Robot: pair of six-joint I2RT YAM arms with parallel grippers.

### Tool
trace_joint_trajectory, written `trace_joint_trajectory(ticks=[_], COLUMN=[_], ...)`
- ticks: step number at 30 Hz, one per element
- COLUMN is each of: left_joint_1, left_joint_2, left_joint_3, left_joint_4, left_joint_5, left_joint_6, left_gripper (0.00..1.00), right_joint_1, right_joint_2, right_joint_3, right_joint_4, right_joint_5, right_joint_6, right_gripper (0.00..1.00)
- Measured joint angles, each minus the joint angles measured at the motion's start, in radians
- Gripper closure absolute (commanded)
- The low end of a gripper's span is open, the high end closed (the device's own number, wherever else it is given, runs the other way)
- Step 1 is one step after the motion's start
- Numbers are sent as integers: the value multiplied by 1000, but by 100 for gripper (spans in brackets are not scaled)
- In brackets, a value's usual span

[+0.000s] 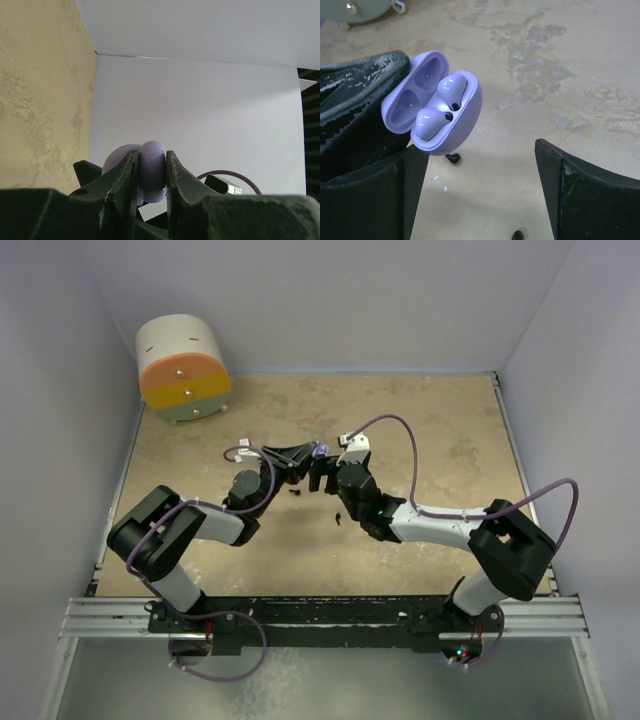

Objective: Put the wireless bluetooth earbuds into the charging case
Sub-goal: Close the charging case.

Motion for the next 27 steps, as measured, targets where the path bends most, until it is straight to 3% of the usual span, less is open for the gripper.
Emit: trace_joint_trajectory(ticks=[13,27], left_joint_1=[-9,36], left_joint_2=[1,2], left_joint_3=[-2,-48], left_joint_4=[-20,-67], left_joint_5=[-16,31], left_joint_6=[-26,16], left_gripper=[100,100], right_joint_1=[5,5], right_joint_2=[17,-137], right_joint_3=[-36,-124], right_joint_4=[109,17], right_joint_5=[109,179], right_joint_6=[-22,65], right_gripper=[11,0])
